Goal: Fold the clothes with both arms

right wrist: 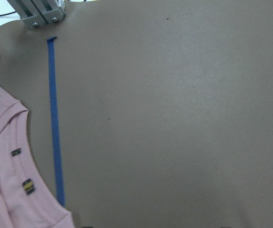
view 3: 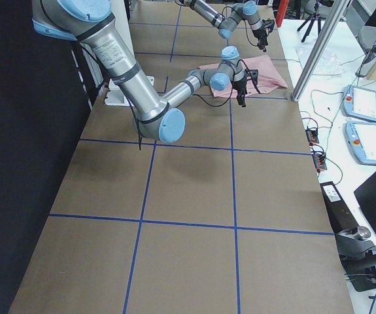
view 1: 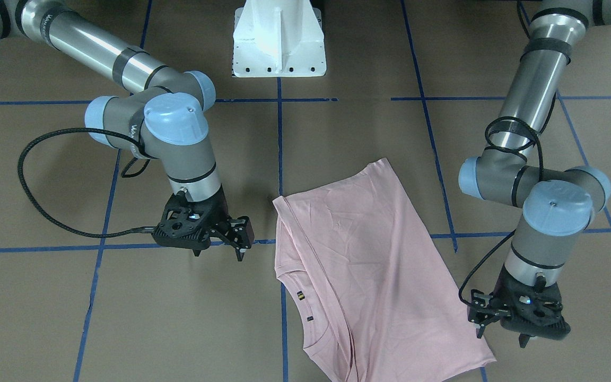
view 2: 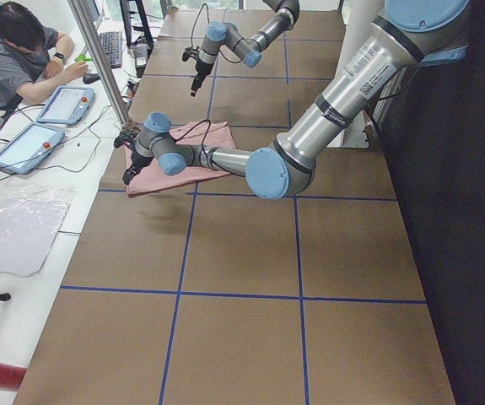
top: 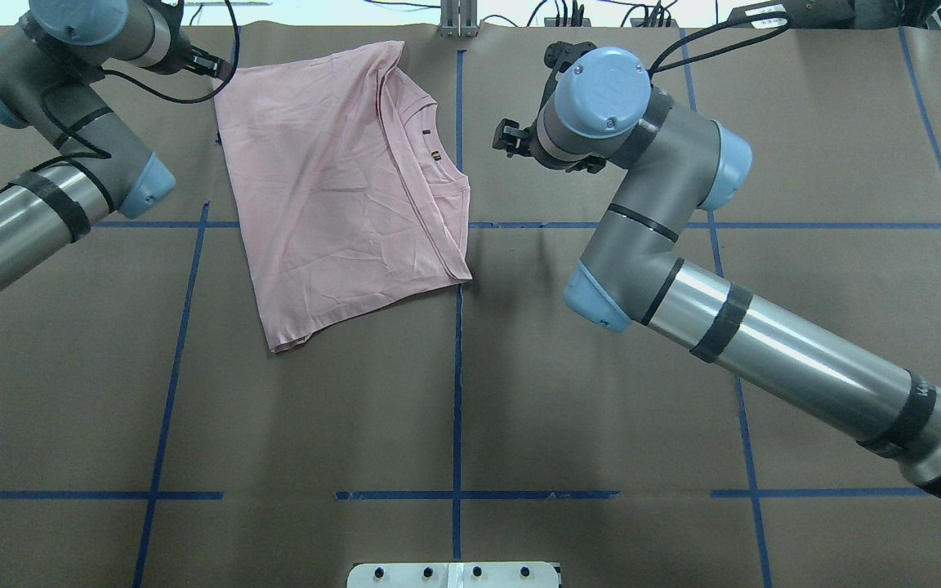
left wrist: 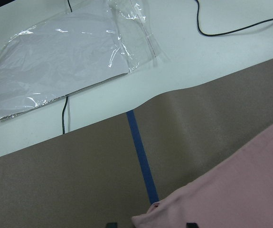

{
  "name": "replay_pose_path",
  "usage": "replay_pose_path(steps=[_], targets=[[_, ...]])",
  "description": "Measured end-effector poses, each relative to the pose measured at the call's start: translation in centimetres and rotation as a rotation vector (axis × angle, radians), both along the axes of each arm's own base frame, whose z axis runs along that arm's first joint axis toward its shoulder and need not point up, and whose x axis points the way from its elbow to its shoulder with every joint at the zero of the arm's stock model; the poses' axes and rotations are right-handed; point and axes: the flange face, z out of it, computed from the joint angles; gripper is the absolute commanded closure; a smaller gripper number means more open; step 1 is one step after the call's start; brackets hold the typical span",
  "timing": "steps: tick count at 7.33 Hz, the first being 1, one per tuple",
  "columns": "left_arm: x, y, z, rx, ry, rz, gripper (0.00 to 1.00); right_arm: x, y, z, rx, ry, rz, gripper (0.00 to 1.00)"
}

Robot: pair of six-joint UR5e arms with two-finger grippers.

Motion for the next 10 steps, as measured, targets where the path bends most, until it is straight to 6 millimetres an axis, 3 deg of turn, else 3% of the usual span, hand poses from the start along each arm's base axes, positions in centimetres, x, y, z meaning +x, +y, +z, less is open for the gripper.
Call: replay_pose_path(steps=[2, 4, 5, 10], targets=[[-0.9, 1.1, -0.3, 0.014, 0.02, 0.011, 0.0, -5.5, 1.5, -3.3, -0.069, -0.036, 0.007, 0.16], [-1.0, 1.3, -0.6, 0.02, 0.028, 0.011, 0.0, -9.3, 3.6, -4.3, -0.107, -0.016, -0.021, 0.32], [-0.9, 1.4, -0.9, 0.024, 0.031, 0.013, 0.0, -10.6, 4.5, -4.4, -0.128, 0.004, -0.032, 0.37], [-0.4, 2.0, -1.4, 0.015, 0.058, 0.003, 0.0, -13.4, 8.2, -4.3, -0.174, 0.047, -0.067, 0.37]])
